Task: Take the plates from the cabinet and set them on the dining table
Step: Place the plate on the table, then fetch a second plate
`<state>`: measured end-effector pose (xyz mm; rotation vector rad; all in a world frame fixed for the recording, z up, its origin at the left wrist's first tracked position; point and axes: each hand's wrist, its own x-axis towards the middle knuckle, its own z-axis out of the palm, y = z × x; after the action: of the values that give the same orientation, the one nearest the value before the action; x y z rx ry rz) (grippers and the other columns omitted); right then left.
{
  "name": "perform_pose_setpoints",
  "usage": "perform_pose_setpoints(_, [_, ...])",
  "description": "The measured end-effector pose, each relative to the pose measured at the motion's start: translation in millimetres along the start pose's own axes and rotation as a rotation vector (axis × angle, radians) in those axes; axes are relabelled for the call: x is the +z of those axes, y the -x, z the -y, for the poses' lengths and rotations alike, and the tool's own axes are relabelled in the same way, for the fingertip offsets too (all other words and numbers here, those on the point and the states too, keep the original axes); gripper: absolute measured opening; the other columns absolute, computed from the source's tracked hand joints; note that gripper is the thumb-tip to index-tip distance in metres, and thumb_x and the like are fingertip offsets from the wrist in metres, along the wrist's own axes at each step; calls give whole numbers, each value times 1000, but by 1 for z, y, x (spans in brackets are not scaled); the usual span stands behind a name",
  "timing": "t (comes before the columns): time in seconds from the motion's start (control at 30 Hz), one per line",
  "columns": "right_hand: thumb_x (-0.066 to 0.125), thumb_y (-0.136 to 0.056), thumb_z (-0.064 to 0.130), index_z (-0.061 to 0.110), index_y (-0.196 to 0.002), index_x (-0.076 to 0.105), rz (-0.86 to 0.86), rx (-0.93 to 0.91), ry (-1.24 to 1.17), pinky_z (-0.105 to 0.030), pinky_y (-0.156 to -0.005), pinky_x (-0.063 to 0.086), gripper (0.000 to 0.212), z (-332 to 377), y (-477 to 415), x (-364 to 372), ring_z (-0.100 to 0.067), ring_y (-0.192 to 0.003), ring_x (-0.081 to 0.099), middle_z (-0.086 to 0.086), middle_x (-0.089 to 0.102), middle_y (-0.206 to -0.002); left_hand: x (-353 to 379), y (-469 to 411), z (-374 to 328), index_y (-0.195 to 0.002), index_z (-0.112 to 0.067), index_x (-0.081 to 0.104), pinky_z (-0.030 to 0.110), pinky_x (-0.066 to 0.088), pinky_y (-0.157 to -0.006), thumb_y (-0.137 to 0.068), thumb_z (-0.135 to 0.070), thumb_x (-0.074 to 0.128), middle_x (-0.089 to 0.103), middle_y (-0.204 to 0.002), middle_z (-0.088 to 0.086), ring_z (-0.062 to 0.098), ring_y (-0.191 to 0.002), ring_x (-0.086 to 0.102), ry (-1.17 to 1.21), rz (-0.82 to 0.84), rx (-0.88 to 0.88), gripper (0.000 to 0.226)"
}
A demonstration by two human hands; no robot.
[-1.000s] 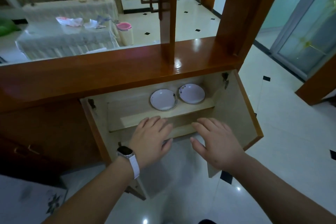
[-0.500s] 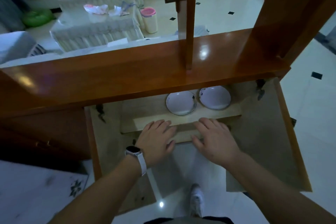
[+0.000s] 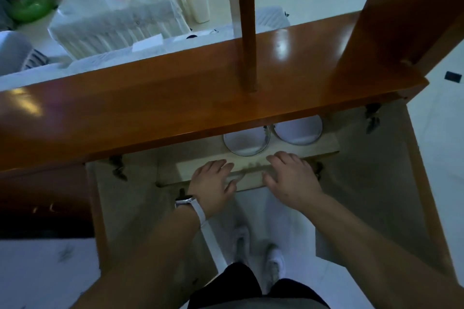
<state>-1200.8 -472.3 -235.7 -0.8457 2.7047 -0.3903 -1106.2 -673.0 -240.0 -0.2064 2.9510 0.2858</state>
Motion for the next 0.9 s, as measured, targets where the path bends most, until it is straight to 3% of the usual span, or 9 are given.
perform_pose_setpoints(0.17, [24,-84,56,18,-137,49,20,104,-122,-40,-96,38,70,-19,-34,30,-28,-121,45,-5,53,-134,42,-39,26,-140,-16,48,34,35,-105,-91,-43,45,46,-145,8,28,-132,41,344,99,-169,56])
perform_pose_setpoints(0.33, [50,-95,41,18,-138,48,38,273,-455,-36,-92,45,48,-43,-84,77,-29,-116,53,-8,56,-131,100,-86,41,-128,-22,57,34,46,-95,-94,-33,58,56,-126,-2,21,-113,55,838,116,-489,36])
perform_pose_setpoints(0.43, [52,-95,36,16,-134,47,64,383,-659,-31,-74,43,44,-60,-114,108,-26,-100,61,-3,63,-104,128,-118,50,-116,-20,60,28,48,-74,-94,-27,58,60,-98,-9,15,-88,59,1006,86,-587,23])
perform_pose_setpoints(0.53, [54,-94,33,14,-133,46,25,494,-767,-27,-68,37,44,-78,-143,140,-12,-76,57,11,54,-79,152,-146,63,-99,-21,64,30,46,-74,-91,-25,61,63,-91,-2,17,-84,60,1097,74,-663,9])
perform_pose_setpoints(0.63, [59,-89,39,12,-136,44,6,579,-883,-27,-78,41,57,-88,-171,168,-20,-92,58,2,61,-94,168,-174,78,-89,-16,60,28,41,-62,-92,-20,57,58,-82,4,17,-70,53,1101,96,-740,6])
perform_pose_setpoints(0.7, [63,-79,46,14,-133,45,-4,630,-995,-37,-80,48,65,-95,-186,183,-24,-95,60,-7,63,-104,176,-190,87,-83,-16,57,25,36,-56,-93,-19,52,54,-79,6,16,-64,49,1064,134,-743,12])
perform_pose_setpoints(0.77, [64,-77,43,19,-119,50,-3,639,-1063,-41,-81,52,50,-103,-202,198,-25,-93,62,-9,64,-105,183,-203,95,-82,-19,61,25,38,-57,-94,-26,54,56,-75,1,14,-63,51,1035,167,-730,15])
perform_pose_setpoints(0.83, [64,-78,35,26,-94,51,-27,598,-1104,-38,-71,50,23,-109,-215,204,-20,-78,59,-2,62,-90,190,-211,101,-87,-21,64,27,42,-63,-94,-33,57,59,-75,-2,14,-68,54,996,191,-691,16])
perform_pose_setpoints(0.9, [63,-79,28,28,-81,50,-27,545,-1092,-33,-63,45,13,-113,-225,206,-14,-66,53,6,56,-75,195,-221,106,-87,-23,63,29,43,-68,-96,-32,54,64,-79,0,17,-73,56,968,210,-644,16])
